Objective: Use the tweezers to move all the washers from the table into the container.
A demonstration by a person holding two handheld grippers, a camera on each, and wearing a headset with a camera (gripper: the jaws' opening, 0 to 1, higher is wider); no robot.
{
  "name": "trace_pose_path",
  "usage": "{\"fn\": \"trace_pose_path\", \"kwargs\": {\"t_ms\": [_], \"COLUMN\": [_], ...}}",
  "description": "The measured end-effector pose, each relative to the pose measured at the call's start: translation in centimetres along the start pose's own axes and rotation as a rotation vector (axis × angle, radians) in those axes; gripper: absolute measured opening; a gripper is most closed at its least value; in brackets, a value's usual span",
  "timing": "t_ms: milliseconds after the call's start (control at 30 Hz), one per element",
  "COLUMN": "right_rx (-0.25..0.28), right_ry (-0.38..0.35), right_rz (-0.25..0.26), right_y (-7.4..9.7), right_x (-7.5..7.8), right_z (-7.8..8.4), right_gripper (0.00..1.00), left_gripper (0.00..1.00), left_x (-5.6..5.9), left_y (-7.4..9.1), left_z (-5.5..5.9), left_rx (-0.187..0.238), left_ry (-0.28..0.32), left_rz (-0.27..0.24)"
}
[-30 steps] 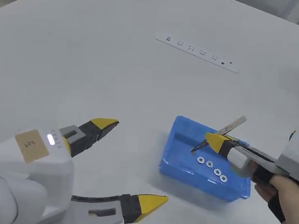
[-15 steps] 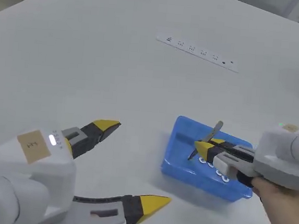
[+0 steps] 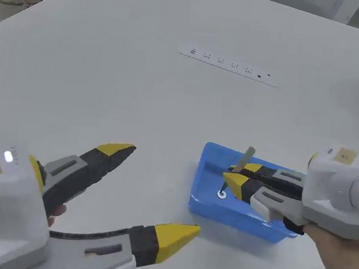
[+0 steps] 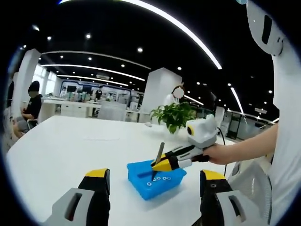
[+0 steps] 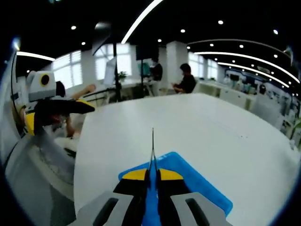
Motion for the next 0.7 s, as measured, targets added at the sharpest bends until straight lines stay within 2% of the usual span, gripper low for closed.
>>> {"fn": "trace_pose_path", "kwargs": {"t_ms": [67,133,267,333,367,400,433,500,533,567,600,700], "right_rx": [0.012,0.023,0.036,0.032,0.030,0.024,0.008,-0.017,-0.016,-0.024,-0.032,-0.042], "right_ry": [0.015,0.025,0.012,-0.003,-0.005,-0.004,-0.007,0.007,0.010,0.006,0.006,0.043], "right_rz": [-0.007,-0.018,-0.049,-0.094,-0.108,-0.132,-0.181,-0.235,-0.239,-0.264,-0.281,-0.319], "right_y": [0.7,1.9,3.5,4.1,4.3,4.5,4.8,5.2,5.3,5.6,5.8,6.6], "right_x": [-0.3,-0.8,-1.9,-3.0,-3.3,-3.8,-4.8,-5.8,-6.0,-6.6,-6.9,-8.0], "right_z": [-0.4,-0.9,-1.2,-1.0,-0.8,-0.5,0.0,1.1,1.2,1.6,1.9,2.4], "right_gripper": [0.04,0.04,0.04,0.04,0.04,0.04,0.03,0.03,0.03,0.03,0.03,0.03], "left_gripper": [0.74,0.68,0.61,0.56,0.50,0.45,0.41,0.29,0.24,0.19,0.16,0.11], "left_x": [0.1,-0.1,0.6,1.7,2.4,2.9,3.3,4.7,5.5,5.8,6.5,7.3], "left_y": [0.1,0.1,-0.7,-1.3,-1.7,-2.0,-2.3,-3.1,-3.5,-3.7,-4.0,-4.9], "left_z": [0.2,0.2,-0.5,-0.7,-0.4,-0.3,-0.4,-0.3,-0.1,0.1,0.6,1.2], "left_rx": [-0.040,-0.092,-0.132,-0.170,-0.214,-0.233,-0.241,-0.269,-0.289,-0.300,-0.330,-0.358], "left_ry": [-0.005,-0.057,-0.097,-0.126,-0.142,-0.156,-0.183,-0.201,-0.206,-0.214,-0.217,-0.240], "left_rz": [0.032,0.040,0.098,0.170,0.224,0.251,0.275,0.358,0.408,0.430,0.473,0.521]}}
Point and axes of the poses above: the centre of the closed fingertips' face, and the gripper's own axes: y roughly backward along the fingers, x roughly to its right, z roughly out of its underside, the point moved 1 cm from there along y, roughly backward along the fingers, and after that the axes turned 12 degrees about z, right-handed, at the moved point
